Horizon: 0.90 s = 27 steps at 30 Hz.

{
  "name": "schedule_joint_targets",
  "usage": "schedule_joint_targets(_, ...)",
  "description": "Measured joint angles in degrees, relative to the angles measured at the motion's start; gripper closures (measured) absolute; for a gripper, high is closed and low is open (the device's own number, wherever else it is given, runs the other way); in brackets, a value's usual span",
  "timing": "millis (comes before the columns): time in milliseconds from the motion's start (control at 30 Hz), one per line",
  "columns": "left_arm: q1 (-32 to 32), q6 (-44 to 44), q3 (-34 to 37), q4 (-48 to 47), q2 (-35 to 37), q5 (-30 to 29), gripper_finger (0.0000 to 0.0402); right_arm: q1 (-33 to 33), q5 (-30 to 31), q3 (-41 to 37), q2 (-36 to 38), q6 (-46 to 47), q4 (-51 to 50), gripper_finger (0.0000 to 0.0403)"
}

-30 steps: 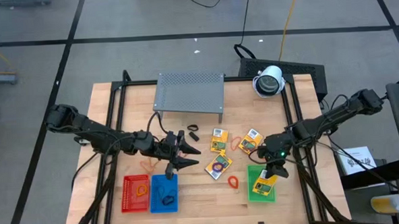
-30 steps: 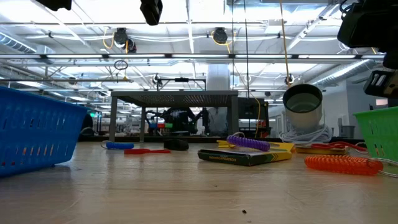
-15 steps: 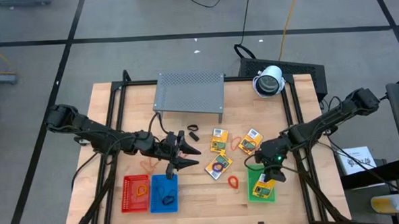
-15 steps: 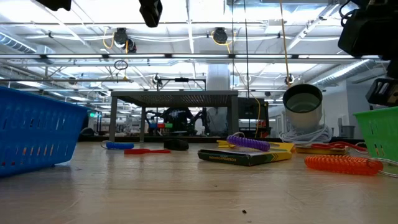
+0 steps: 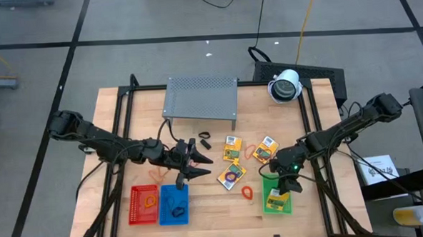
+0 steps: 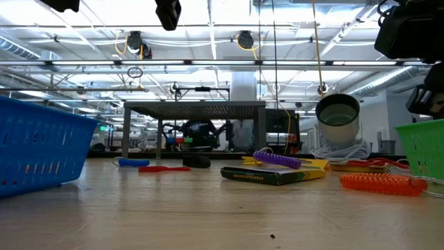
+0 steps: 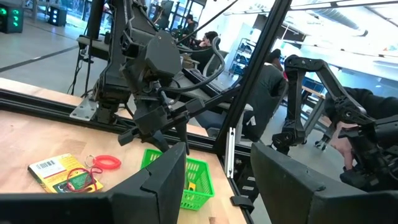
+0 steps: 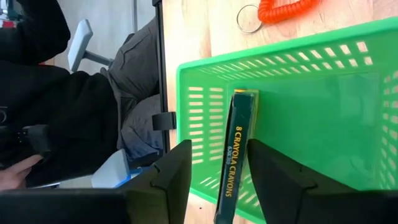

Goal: Pick & Place Office Desk Supplies
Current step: Put the yellow crayon box into the green bin

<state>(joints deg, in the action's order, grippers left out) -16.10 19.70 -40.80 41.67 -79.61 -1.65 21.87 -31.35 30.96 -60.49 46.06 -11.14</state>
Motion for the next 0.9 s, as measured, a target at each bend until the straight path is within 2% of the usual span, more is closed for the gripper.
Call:
schedule_joint_targets(500, 0.00, 0.07, 0.00, 0.02, 0.00, 0.00, 0.0213, -0.96, 1.50, 0.00, 1.97, -1.10, -0.37, 0.0254)
schedule_joint_targets(900, 0.00, 0.09, 0.00, 0.02, 0.00, 0.00, 0.0213, -4.76, 1.55, 0.00, 8.62, -2.37, -1.02, 0.0256)
